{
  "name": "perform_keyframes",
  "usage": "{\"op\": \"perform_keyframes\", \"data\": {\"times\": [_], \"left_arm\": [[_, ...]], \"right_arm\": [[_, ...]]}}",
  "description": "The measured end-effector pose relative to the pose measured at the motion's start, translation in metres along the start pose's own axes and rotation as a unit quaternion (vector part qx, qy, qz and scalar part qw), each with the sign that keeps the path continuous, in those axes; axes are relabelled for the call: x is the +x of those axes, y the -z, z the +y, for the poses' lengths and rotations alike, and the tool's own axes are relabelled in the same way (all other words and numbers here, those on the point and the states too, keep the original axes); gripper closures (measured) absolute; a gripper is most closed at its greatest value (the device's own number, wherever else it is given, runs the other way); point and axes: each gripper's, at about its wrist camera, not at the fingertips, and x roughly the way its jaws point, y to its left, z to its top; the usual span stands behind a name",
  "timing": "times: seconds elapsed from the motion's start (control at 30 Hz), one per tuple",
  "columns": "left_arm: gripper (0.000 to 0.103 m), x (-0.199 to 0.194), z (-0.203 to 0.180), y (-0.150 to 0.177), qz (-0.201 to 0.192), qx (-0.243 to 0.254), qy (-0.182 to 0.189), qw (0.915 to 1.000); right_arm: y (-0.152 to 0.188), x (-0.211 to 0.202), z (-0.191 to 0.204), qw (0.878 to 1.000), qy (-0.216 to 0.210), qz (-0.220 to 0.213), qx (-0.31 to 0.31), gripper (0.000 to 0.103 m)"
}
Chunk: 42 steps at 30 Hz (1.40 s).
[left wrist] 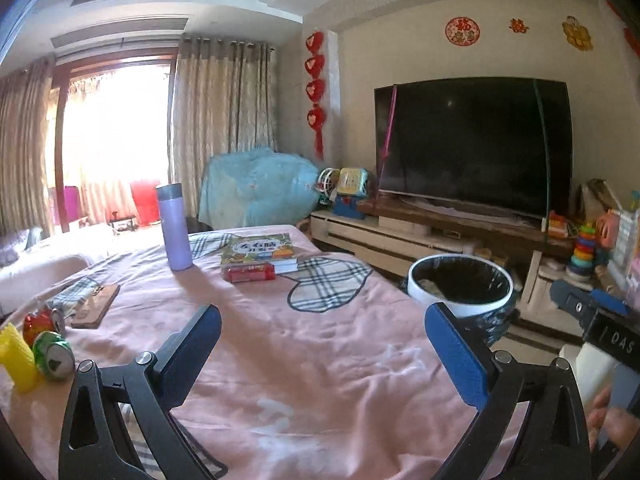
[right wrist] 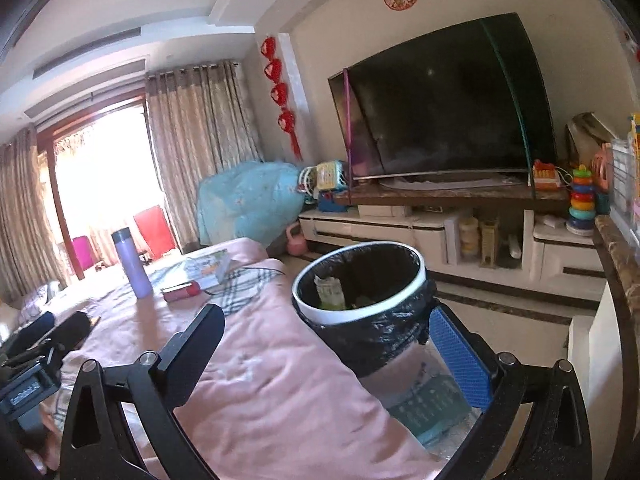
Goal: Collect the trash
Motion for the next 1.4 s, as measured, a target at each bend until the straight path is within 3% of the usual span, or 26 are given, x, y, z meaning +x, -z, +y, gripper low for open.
{"op": "perform_keyframes", "data": {"times": [0.6,1.4], "left_arm": [[0.001,0.007,0.005,0.009,0.021,0.002,-0.029,0.9994],[0.001,0.008,0.012,0.011,0.016,-0.009,-0.022,0.9996]], "right_arm": [[0.007,-0.005,0.021,0.999,0.02,-0.009,-0.048,0.0],[0.008,-0.009,0.023,0.998,0.017,-0.017,-0.056,0.0]]}}
